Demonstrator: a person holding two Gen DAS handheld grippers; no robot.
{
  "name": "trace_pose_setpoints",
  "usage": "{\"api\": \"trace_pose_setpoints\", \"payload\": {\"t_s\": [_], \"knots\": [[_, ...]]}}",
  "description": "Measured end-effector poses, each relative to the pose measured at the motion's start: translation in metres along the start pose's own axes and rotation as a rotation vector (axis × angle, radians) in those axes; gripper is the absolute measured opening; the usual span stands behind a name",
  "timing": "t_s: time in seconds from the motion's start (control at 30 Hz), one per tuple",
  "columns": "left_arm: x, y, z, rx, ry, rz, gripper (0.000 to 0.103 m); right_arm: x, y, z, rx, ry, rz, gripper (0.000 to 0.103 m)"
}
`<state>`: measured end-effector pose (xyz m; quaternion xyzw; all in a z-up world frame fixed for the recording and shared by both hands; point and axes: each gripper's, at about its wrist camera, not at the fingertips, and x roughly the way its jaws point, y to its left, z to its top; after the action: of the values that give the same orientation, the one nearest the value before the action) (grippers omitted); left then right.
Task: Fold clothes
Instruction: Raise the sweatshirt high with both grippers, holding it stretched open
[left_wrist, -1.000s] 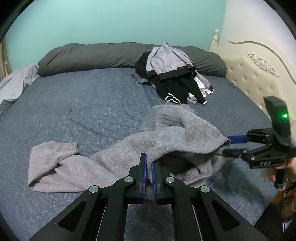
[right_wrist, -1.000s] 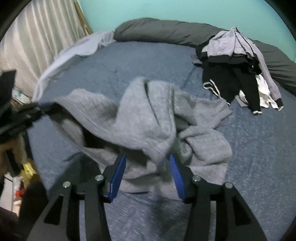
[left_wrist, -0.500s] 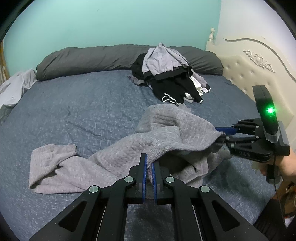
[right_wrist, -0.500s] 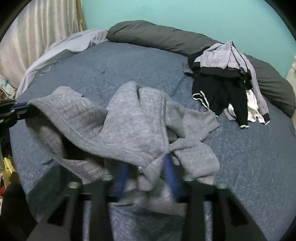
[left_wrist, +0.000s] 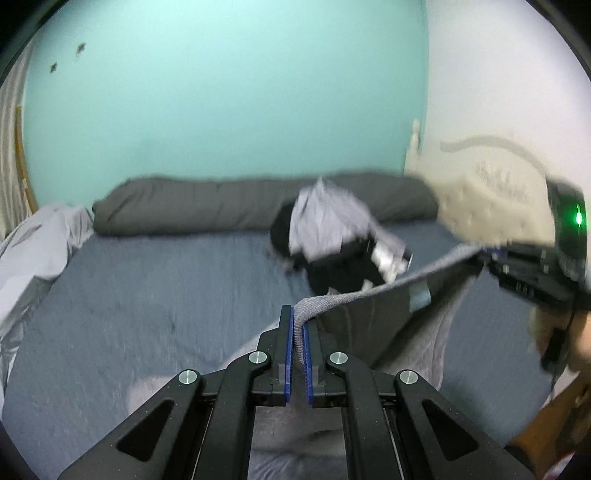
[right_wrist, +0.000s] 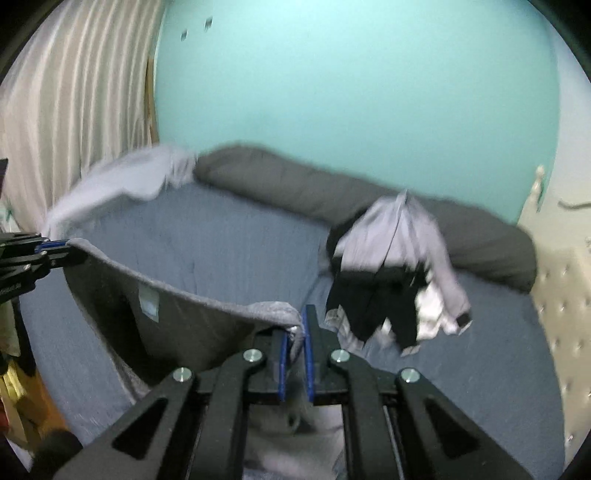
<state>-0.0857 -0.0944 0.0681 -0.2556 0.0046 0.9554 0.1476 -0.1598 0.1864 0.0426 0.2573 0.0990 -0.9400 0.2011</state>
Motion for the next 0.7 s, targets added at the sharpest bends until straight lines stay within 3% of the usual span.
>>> {"api": "trace_pose_setpoints", "payload": {"t_s": [0.1, 0.27, 0.47, 0.7], "knots": [[-0.041, -0.013, 0.053, 0.040, -0.075, 0.004, 0.004, -0.048, -0.005, 0.041, -0.007, -0.076, -0.029, 0.007], [-0.087, -0.043, 0.112, 0.126, -0.149, 0.034, 0.004, -0.128, -0.008, 0.099, -0.046, -0.183, -0.095, 0.007], [-0.153, -0.078, 0.185, 0.144, -0.270, 0.019, 0.004, -0.214, -0.010, 0.148, -0.095, -0.277, -0.192, 0.007], [-0.214, -0.115, 0.243, 0.220, -0.357, 0.040, 0.004, -0.286, -0.017, 0.183, -0.110, -0.351, -0.270, 0.007]]}}
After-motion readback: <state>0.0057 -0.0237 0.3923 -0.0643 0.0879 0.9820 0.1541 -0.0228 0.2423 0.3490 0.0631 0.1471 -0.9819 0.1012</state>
